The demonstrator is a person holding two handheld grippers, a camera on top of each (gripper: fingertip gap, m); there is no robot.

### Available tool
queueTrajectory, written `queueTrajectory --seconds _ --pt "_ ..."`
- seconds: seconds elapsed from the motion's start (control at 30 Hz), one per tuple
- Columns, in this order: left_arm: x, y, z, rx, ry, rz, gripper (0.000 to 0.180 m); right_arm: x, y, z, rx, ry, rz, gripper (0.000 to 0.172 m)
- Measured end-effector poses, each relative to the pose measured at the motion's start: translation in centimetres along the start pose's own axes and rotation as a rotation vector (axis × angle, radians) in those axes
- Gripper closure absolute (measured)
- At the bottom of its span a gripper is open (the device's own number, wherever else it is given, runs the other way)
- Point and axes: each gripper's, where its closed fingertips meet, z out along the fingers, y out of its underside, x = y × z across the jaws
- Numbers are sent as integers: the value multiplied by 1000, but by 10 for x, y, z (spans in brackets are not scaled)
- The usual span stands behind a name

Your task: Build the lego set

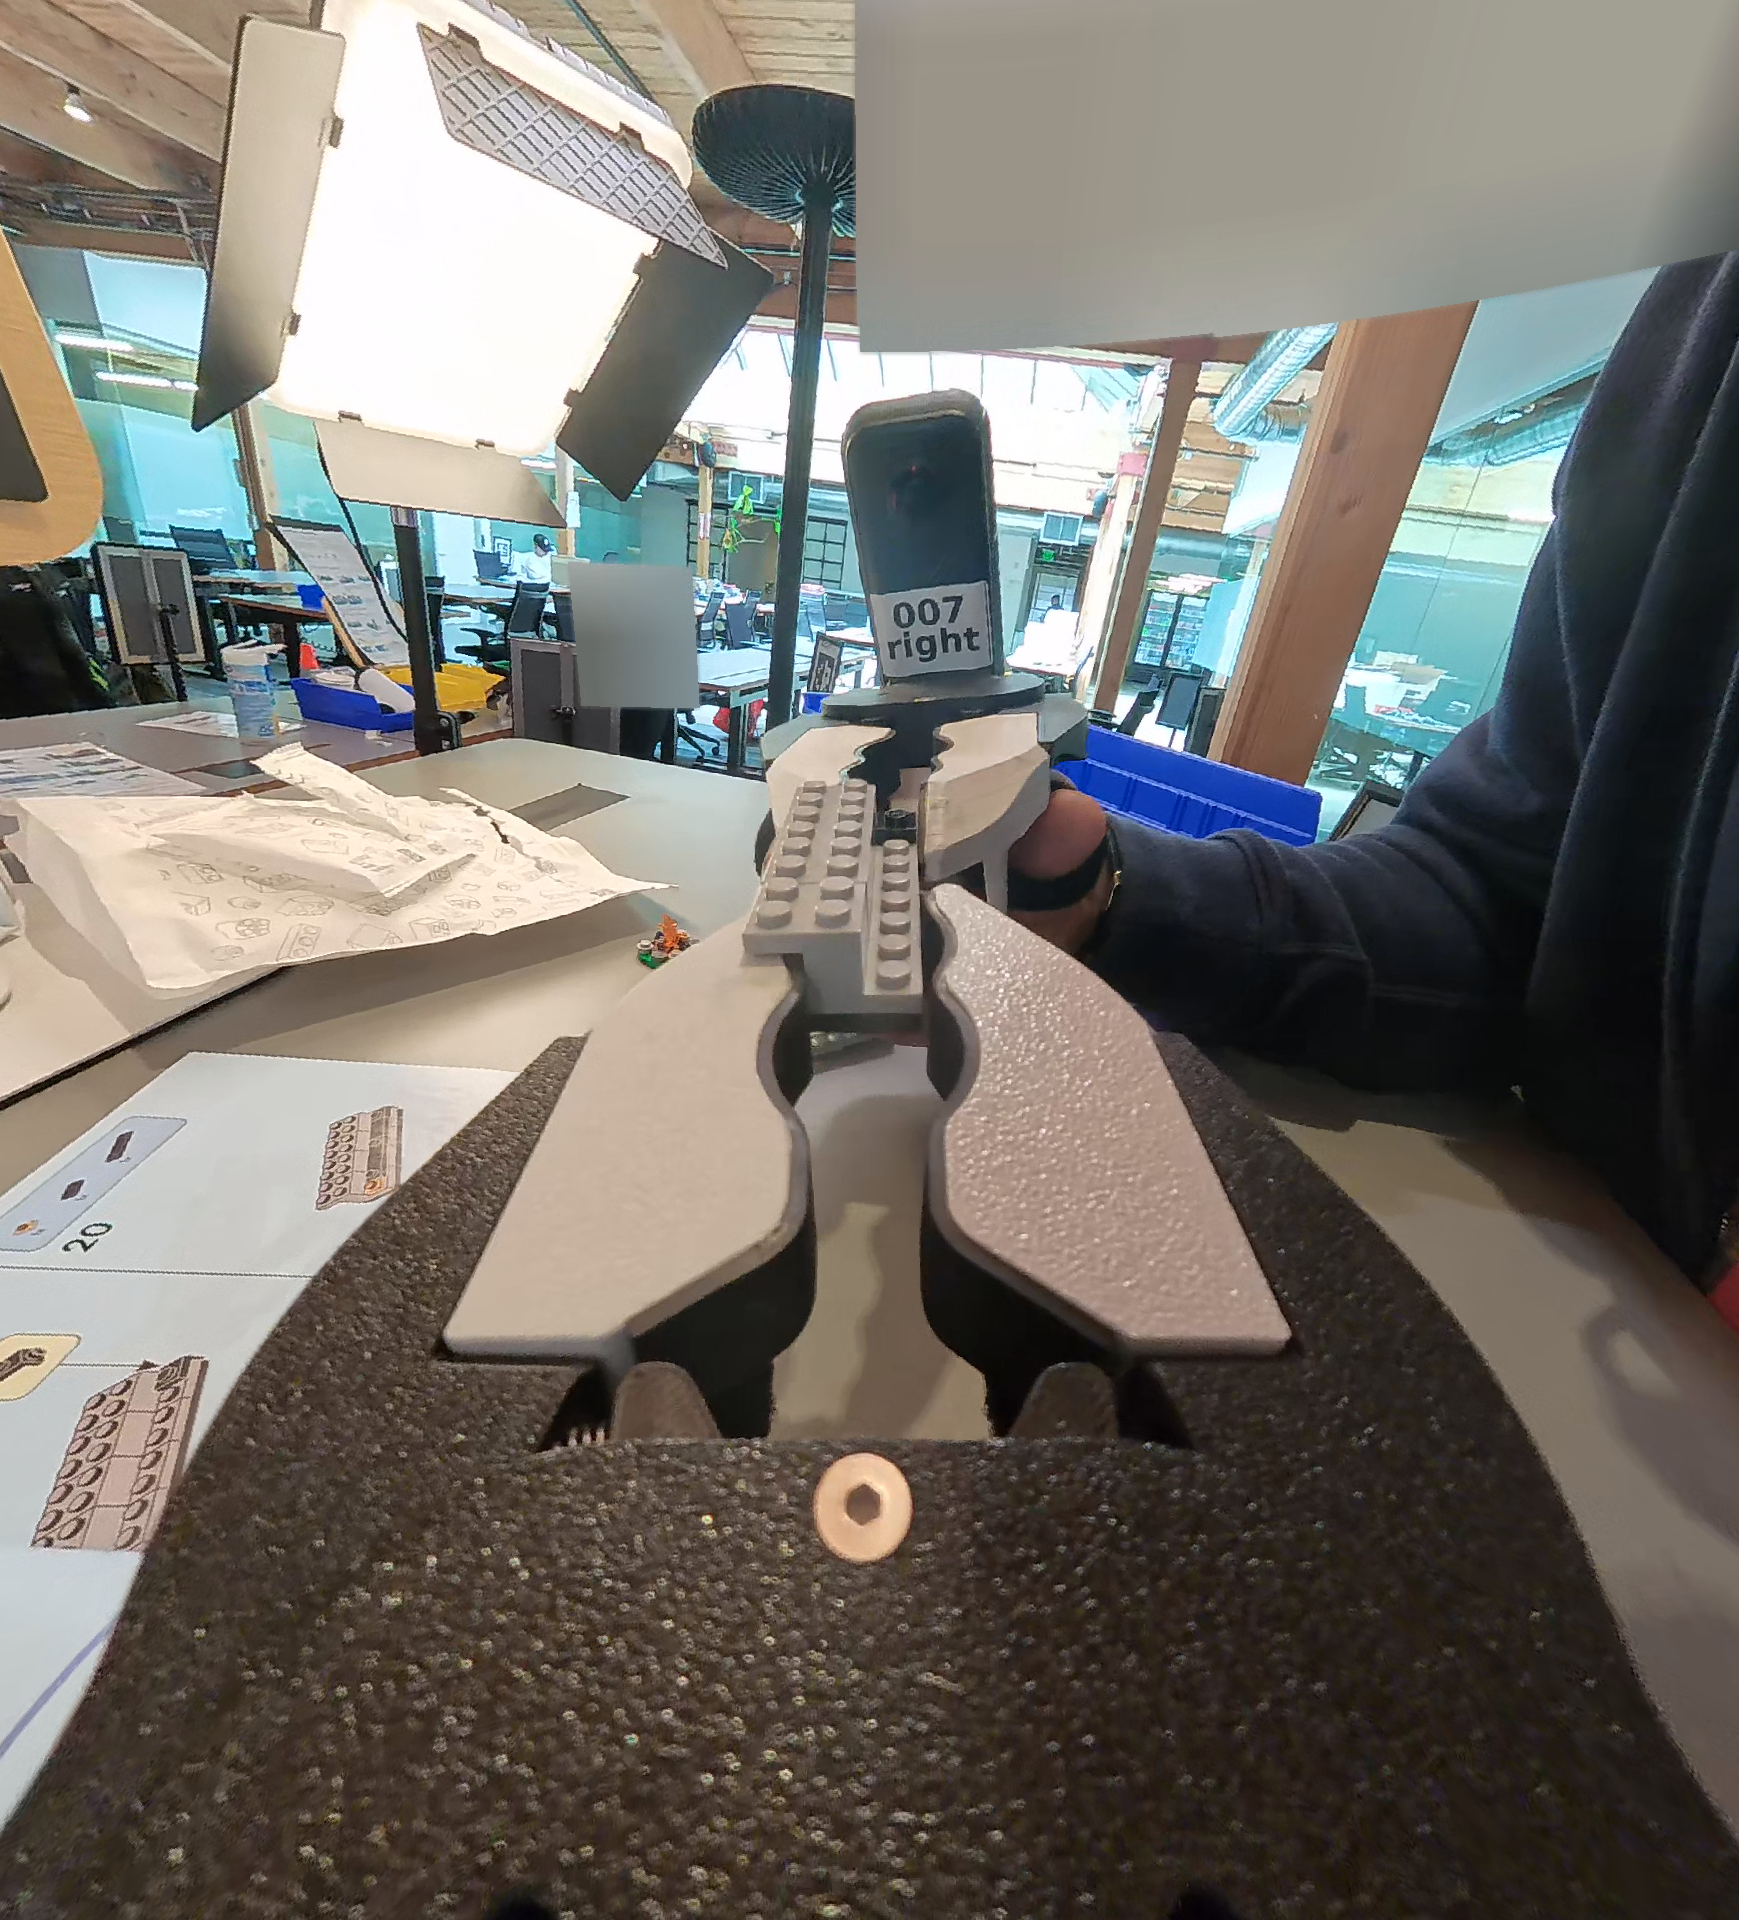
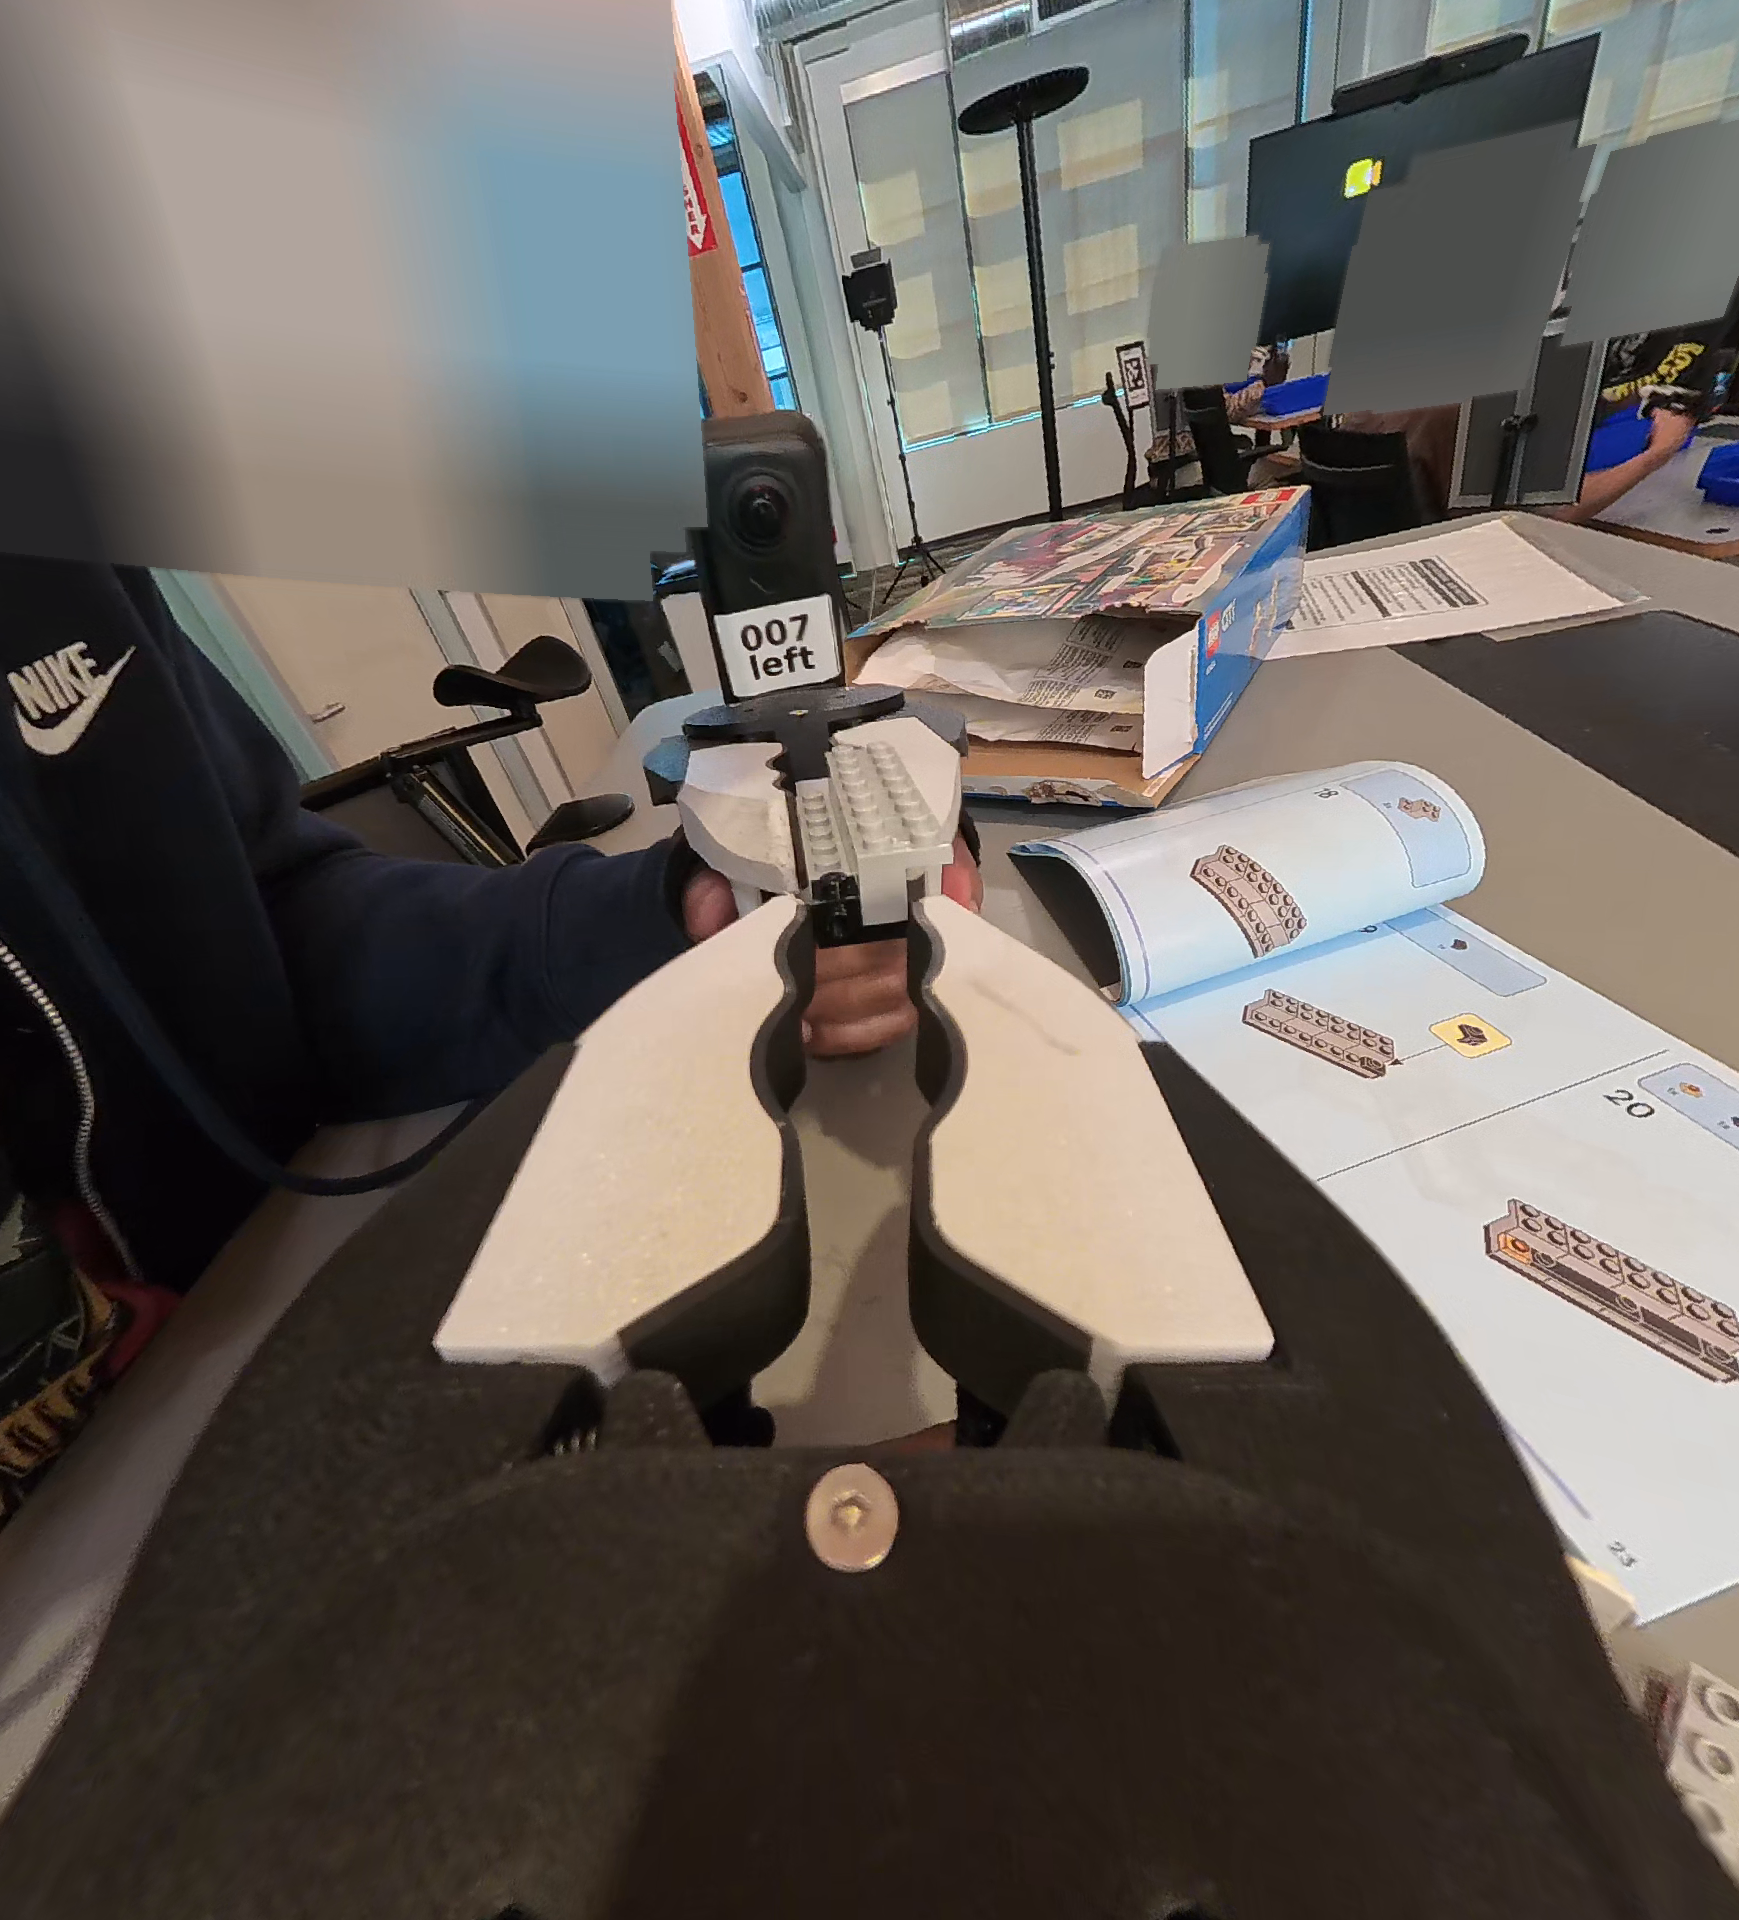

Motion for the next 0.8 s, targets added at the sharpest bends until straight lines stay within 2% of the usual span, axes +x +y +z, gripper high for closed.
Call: queueTrajectory --seconds 0.1,0.23,0.37,0.53,0.8 --pt "-1 1 -1 -16 -15 25 163 2 2 -4 -9 22 70 155" --pt "-8 4 -5 -46 -68 59 163 4 13 -31 -49 143 142 157" --pt "-10 6 -5 -63 -82 63 163 -8 63 -59 -366 367 130 155" --pt "-9 6 -4 -65 -78 65 163 -40 121 -78 -757 512 51 147" --pt "-7 6 -2 -61 -73 72 163 -45 148 -76 -817 553 88 149"
